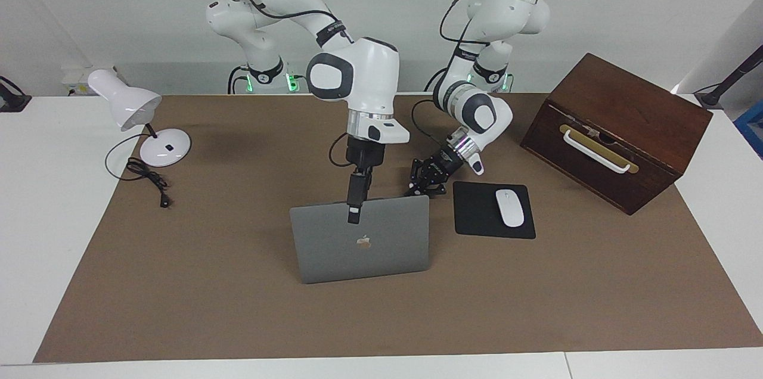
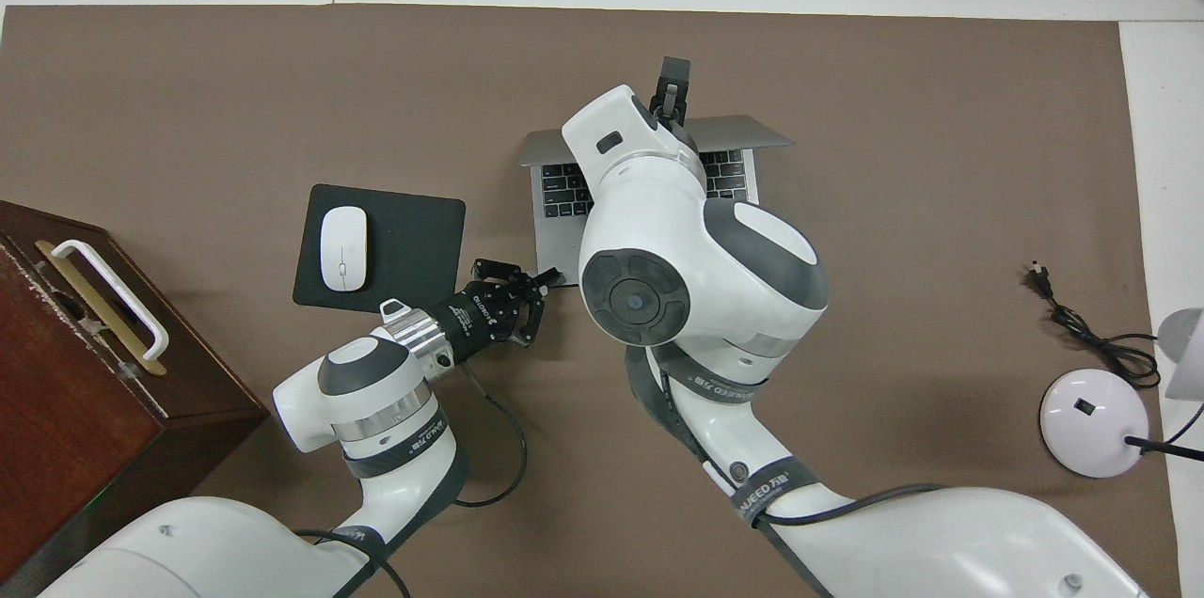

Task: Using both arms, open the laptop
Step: 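Push the raised lid farther from the robot with the right gripper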

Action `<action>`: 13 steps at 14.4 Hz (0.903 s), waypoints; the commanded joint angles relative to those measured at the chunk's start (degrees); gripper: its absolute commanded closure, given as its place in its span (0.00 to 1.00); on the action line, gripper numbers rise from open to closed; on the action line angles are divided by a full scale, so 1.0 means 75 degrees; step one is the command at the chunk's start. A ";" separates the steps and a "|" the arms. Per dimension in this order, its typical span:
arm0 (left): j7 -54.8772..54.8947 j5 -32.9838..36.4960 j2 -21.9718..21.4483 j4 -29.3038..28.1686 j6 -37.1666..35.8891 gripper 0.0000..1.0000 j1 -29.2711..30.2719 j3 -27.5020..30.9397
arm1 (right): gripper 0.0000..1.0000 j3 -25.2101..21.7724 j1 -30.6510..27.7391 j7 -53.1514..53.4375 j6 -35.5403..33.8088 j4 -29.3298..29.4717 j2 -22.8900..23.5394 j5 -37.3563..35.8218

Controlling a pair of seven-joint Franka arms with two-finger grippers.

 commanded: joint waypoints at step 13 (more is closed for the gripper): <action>0.0219 -0.0157 0.0252 0.0041 0.0041 1.00 0.0089 0.0027 | 0.00 0.0070 -0.0309 -0.0728 -0.0021 0.1380 0.0772 -0.0199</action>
